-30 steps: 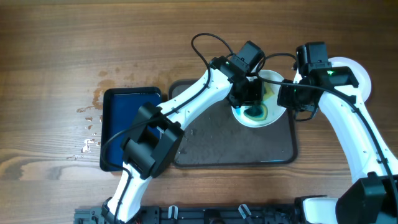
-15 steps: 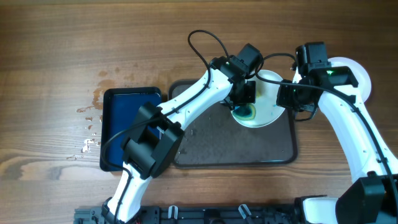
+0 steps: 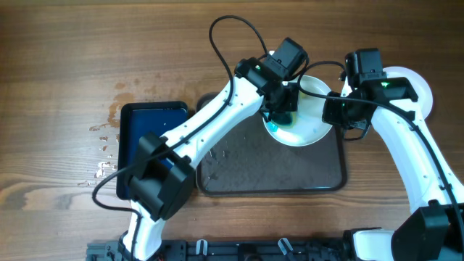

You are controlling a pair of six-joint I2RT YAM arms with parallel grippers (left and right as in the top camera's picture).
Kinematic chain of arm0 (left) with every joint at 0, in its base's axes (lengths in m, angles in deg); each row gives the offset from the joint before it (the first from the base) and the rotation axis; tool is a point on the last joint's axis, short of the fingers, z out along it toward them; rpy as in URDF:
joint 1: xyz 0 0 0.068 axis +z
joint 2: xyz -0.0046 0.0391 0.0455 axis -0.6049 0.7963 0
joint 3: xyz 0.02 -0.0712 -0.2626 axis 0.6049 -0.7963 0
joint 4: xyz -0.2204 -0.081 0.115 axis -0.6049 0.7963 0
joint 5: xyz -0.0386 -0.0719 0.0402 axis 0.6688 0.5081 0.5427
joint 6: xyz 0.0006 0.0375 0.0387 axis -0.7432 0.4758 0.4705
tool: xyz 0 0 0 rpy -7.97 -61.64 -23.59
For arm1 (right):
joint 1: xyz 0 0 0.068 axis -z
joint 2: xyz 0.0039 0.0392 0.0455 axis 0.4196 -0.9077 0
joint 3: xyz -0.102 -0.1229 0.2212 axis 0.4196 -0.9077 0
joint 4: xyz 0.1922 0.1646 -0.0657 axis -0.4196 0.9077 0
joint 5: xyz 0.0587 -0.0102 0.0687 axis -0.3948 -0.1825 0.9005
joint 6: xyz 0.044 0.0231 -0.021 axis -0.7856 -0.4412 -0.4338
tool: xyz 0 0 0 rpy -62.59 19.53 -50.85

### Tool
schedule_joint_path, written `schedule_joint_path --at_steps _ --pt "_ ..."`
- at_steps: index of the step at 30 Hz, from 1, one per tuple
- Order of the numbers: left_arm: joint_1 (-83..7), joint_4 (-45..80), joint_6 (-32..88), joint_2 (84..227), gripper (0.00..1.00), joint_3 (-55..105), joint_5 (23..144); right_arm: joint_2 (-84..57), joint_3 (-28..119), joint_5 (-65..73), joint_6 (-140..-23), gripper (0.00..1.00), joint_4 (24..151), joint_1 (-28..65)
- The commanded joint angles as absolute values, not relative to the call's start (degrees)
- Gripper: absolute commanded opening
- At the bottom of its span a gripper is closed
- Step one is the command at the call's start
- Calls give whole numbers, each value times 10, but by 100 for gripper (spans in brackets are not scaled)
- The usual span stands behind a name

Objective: Clean dirty plates on tray and stack at the side
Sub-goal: 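Scrub the tilted plate's remaining blue marks with the left-gripper sponge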

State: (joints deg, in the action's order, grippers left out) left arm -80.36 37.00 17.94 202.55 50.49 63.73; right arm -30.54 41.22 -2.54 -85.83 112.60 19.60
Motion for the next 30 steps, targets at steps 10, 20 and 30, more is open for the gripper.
schedule_joint_path --at_steps 10,20,30 --pt "-803 323 188 2011 4 520 784 -310 425 -14 -857 5 1123 194" --pt "-814 282 181 2052 4 519 845 -343 425 -14 -859 4 1119 194" --pt "-814 252 173 2098 4 519 865 -343 425 -14 -858 5 1120 194"
